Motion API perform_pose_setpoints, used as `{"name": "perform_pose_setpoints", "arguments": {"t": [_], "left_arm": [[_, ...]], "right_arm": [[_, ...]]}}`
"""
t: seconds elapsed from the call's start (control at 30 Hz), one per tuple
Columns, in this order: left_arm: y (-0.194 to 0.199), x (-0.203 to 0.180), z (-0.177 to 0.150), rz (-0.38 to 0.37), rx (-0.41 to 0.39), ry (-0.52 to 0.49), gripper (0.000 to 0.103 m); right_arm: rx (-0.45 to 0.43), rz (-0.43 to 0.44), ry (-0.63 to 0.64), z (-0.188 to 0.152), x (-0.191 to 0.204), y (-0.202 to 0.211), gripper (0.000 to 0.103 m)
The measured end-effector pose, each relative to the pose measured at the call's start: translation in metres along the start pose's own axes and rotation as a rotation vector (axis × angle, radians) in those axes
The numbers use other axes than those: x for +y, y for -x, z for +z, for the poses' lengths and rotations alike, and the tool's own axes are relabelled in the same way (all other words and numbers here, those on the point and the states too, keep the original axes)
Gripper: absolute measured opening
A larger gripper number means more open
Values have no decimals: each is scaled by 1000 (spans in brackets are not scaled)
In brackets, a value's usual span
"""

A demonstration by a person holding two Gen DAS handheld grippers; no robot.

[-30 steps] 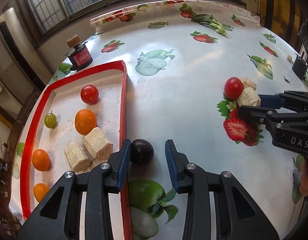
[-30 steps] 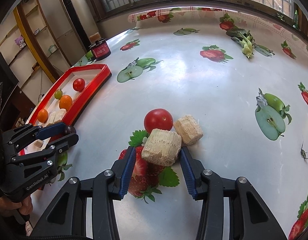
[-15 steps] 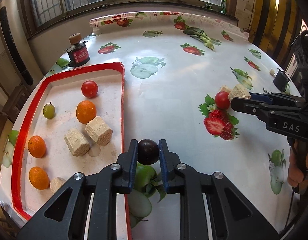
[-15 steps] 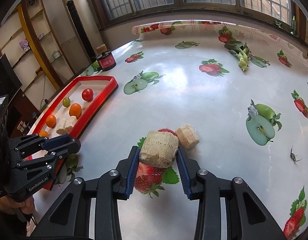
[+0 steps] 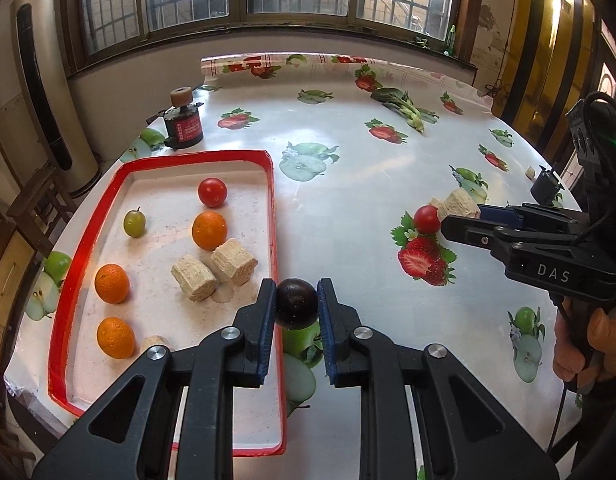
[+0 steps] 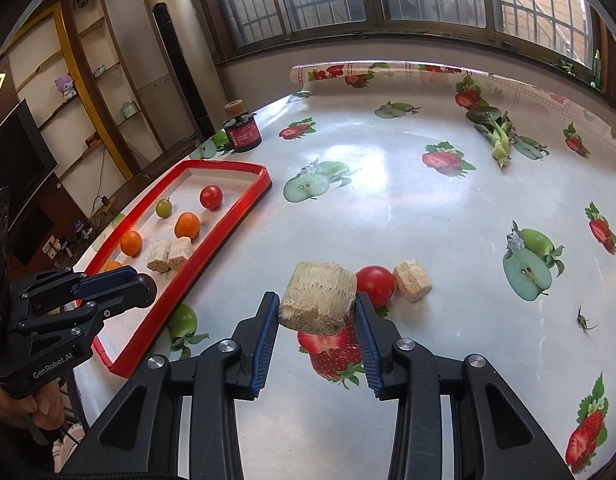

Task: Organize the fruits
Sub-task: 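Carry the dark plum and the cream cube over the tray with both grippers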

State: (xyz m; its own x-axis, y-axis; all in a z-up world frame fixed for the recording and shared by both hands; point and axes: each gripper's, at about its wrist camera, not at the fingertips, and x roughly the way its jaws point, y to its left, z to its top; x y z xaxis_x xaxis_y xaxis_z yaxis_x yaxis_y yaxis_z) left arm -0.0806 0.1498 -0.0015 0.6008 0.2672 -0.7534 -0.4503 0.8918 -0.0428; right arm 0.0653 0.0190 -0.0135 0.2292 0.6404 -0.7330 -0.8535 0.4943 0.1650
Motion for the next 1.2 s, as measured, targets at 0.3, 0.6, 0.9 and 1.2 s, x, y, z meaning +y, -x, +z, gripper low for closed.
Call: {"name": "perform_pose_setpoints", "arguments": {"t": [0.3,0.6,0.9,1.2], "left_arm": [[15,25,-5,24,-27,44,18],[23,53,-12,46,-40,93,18],[23,75,-14,66,-43,137,18],[23,93,-16,84,-38,166,18]], "right_arm": [[2,18,48,7,28,-2,39],[13,30,84,14,50,-11,39],[30,45,115,20,68,-23,39],[50,66,143,28,85,-39,38]]}}
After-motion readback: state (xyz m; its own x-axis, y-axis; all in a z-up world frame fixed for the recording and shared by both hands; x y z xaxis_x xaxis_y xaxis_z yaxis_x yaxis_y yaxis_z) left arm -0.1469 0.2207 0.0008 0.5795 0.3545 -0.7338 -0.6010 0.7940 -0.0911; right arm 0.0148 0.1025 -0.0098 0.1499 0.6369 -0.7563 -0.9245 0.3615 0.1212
